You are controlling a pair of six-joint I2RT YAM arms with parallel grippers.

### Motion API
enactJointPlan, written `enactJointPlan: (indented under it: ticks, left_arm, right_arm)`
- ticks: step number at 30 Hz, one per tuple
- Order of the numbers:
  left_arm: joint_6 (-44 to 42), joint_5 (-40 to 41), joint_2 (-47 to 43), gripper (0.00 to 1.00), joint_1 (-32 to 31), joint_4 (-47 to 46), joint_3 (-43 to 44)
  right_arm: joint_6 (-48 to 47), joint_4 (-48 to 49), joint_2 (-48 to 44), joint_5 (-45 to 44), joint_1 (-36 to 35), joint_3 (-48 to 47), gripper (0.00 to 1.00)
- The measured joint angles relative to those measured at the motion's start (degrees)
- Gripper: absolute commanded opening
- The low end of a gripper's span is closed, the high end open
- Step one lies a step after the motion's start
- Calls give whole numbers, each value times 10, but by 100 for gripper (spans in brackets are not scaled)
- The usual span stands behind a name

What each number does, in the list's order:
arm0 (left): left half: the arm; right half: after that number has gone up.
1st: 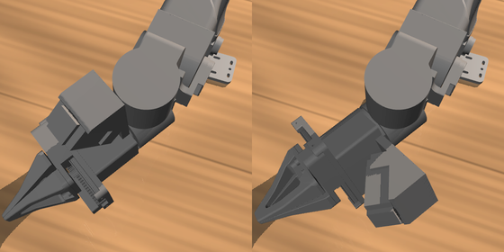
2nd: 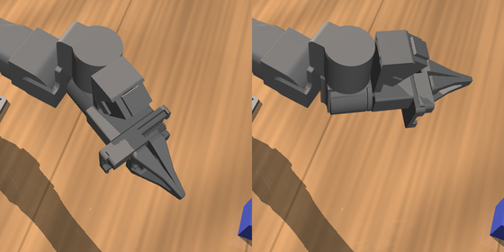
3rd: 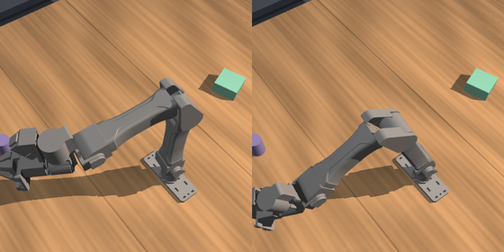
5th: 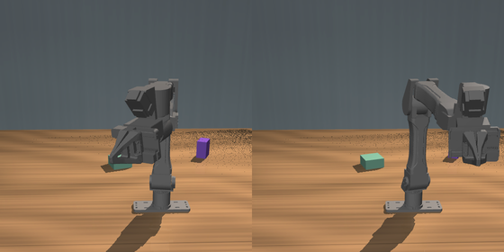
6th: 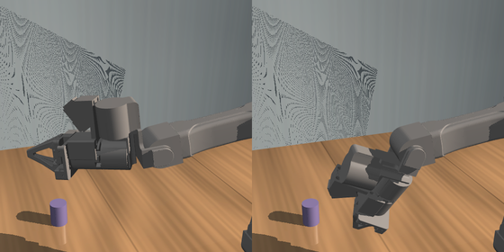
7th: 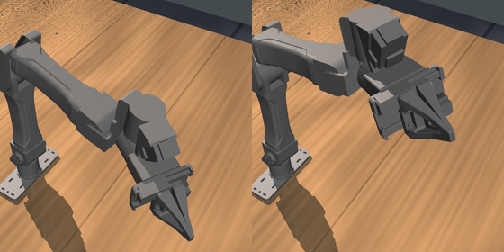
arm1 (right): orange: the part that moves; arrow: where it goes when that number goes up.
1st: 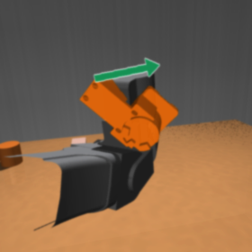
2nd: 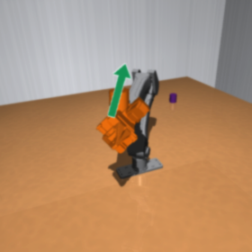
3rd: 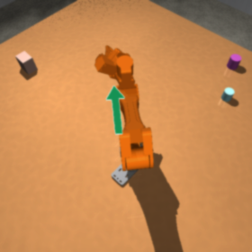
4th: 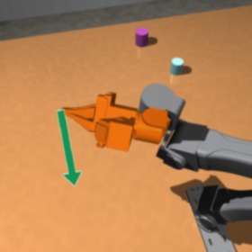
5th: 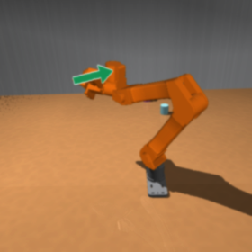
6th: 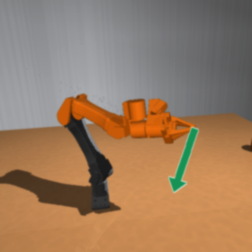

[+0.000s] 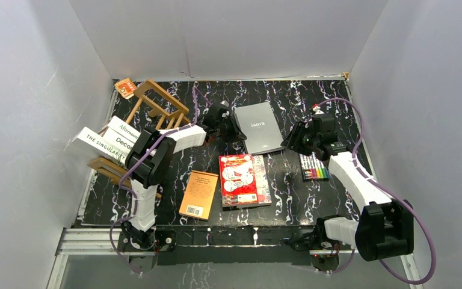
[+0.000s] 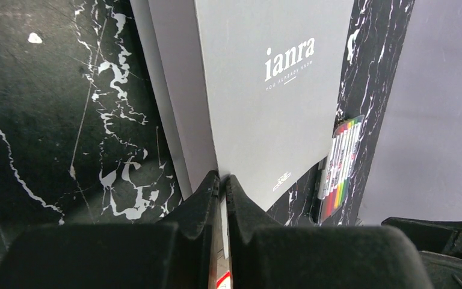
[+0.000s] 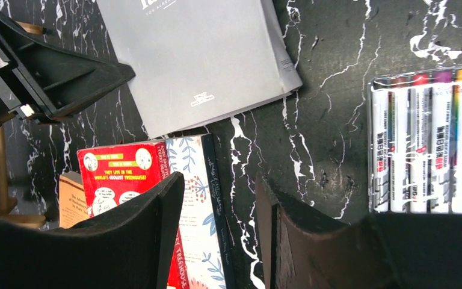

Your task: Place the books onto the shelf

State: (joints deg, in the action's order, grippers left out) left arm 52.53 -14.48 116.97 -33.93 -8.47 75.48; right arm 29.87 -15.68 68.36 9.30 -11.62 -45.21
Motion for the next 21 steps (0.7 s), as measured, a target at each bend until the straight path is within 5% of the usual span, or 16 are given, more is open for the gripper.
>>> enactJointPlan:
  ticks: [7, 14, 21]
  left_arm:
    - [5, -50, 11, 0, 16, 5, 24]
    - [40, -119, 28, 0, 32, 9, 59]
    - [90, -172, 28, 0, 44, 2, 71]
  right_arm:
    - [4, -9, -18, -29, 0, 0, 58]
    - [19, -9, -21, -43, 0, 0, 89]
    - [42, -8, -8, -16, 23, -6, 91]
